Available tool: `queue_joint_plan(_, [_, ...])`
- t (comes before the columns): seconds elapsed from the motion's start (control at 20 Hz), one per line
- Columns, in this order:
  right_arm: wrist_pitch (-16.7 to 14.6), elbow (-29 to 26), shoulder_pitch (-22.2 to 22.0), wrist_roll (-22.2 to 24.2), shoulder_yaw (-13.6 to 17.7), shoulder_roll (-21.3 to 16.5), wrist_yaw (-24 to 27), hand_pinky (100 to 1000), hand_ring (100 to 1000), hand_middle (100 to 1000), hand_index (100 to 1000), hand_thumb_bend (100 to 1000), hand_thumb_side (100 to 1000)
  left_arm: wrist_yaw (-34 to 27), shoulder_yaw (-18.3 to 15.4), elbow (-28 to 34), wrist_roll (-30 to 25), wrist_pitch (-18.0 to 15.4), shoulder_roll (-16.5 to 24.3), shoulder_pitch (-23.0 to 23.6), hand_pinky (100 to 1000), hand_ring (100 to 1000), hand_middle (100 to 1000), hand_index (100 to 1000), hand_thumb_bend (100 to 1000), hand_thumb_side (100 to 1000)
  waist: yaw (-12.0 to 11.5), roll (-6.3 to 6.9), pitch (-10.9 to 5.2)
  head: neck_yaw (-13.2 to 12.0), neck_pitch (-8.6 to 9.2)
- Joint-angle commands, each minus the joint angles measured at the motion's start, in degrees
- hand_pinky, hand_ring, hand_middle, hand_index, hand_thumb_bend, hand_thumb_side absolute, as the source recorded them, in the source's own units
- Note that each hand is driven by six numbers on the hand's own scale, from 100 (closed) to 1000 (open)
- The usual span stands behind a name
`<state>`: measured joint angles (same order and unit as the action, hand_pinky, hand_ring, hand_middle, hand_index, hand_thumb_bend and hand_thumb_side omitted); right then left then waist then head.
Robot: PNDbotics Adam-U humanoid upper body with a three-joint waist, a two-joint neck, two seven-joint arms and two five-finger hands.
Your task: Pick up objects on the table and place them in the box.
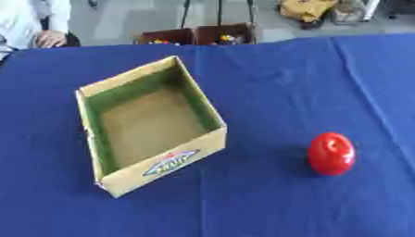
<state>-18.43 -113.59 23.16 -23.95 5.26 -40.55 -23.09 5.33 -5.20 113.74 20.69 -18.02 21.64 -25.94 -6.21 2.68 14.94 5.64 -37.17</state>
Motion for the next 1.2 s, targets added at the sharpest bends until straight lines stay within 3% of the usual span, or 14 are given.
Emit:
queue_joint_plan(0.05, [0.07,-1.0,0.74,0.23,0.61,-1.67,-0.23,790,746,751,854,212,562,-0.12,-0.42,0.85,0.11,-0.03,0.97,-0.81,649,849,831,897,100,970,0.09,-0.65,-0.3,-0.12,0.54])
queue_joint_plan(0.35, [3.3,-1.0,2.27,0.9,0.29,-3.87,-1.8,781,751,755,850,247,606,-0.12,-0.4,0.85,0.11,0.04,1.13,-0.69,649,849,831,897,100,969,0.27,-0.66,-0.57,-0.13,0.32])
queue_joint_plan(0.5, [9.85,-1.0,3.94,4.06,-1.2,-7.01,-3.81,782,750,764,855,333,760,-0.15,-0.3,0.85,0.04,0.08,1.27,-0.65,649,849,831,898,100,968,0.35,-0.73,-0.78,0.02,0.14])
queue_joint_plan(0.65, [16.97,-1.0,6.38,11.87,-4.32,-10.82,-6.47,788,769,785,858,395,864,-0.24,-0.14,0.85,-0.1,0.13,1.34,-0.67,648,849,831,898,100,968,0.38,-0.88,-0.99,0.28,0.07])
queue_joint_plan(0.8, [20.81,-1.0,8.82,20.17,-7.06,-13.64,-8.67,799,801,814,869,457,951,-0.34,0.02,0.85,-0.3,0.21,1.38,-0.67,648,849,831,899,100,968,0.34,-1.0,-1.21,0.43,0.04])
queue_joint_plan(1.0, [22.76,-1.0,10.8,31.6,-10.14,-16.37,-11.67,806,834,843,894,484,986,-0.47,0.15,0.85,-0.52,0.24,1.51,-0.63,648,849,831,899,100,967,0.18,-1.02,-1.41,0.65,0.08])
queue_joint_plan(1.2, [23.02,-1.0,11.91,42.58,-12.47,-17.93,-12.51,803,832,859,916,511,953,-0.62,0.25,0.85,-0.69,0.29,1.54,-0.62,647,849,831,899,100,967,0.16,-1.09,-1.49,0.87,0.16])
